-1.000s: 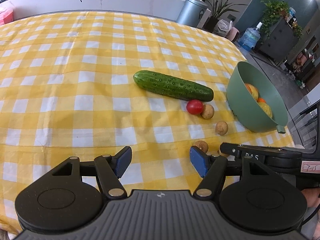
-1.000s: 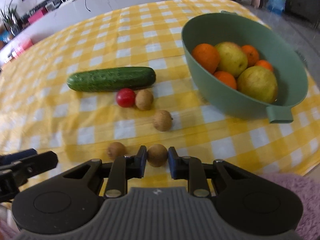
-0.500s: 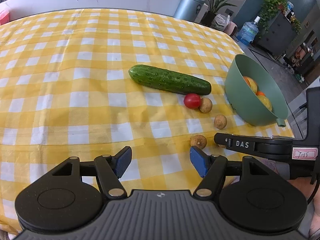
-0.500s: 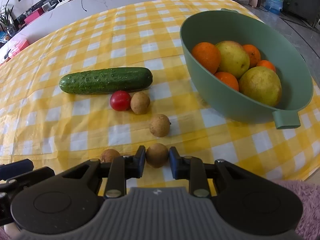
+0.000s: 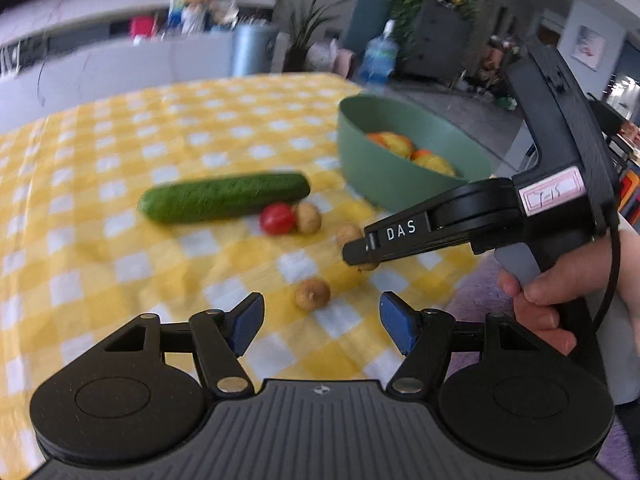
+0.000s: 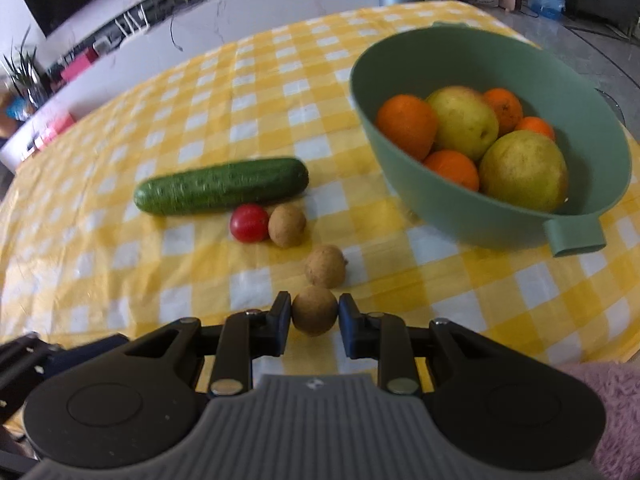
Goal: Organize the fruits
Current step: 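Grasp another brown kiwi beside the tomato with the left tool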
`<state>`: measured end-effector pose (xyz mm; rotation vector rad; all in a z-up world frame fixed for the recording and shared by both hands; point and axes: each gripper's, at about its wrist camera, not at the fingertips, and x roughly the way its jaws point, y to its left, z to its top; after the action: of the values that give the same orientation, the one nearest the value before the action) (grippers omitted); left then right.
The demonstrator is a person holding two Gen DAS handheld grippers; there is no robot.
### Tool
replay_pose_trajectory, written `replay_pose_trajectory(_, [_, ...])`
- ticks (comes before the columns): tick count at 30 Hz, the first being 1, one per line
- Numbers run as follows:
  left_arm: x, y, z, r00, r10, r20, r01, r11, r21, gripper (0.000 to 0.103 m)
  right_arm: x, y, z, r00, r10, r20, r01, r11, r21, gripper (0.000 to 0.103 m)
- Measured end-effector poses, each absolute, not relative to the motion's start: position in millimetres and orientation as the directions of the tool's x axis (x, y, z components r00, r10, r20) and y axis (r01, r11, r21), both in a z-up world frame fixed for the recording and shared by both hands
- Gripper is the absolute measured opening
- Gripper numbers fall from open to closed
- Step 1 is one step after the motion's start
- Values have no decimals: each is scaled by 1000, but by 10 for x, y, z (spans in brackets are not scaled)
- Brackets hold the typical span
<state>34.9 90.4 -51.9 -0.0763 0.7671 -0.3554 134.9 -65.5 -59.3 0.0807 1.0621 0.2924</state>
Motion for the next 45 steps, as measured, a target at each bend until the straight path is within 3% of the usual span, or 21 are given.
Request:
replay_pose_trajectory(3, [371,795,-566,706,-304,-640,298,947,-121,74,1360,-695,-576,459,304,-835,-193,951,240,22])
replay_pose_trajectory(7, [470,655,-702,690,-275,-669,301,950,-80,63,1388,-731,-587,437,350,-828,-204,936,287,22])
replay_pose_trajectory(14, [562,550,-885,701,-180,-690,258,966,11,53,1391,-772,-589,417,414,-809,-218,910,353,22])
replay_pose_trajectory(17, [567,531,-882,712,-184,-678,255,967,5,52,1383,-807,-569,437,419,-796,-208,908,364,22])
replay_pose_trajectory(27, [538,505,-908,701,-189,-687,251,968,-10,30,1392,-833,-566,445,417,-793,-193,909,369,22])
replay_pose_trajectory(45, [367,745,-513,776,-226,-589,173,974,-145,28,1352,-879,-502,483,435,-760,-187,899,396,22])
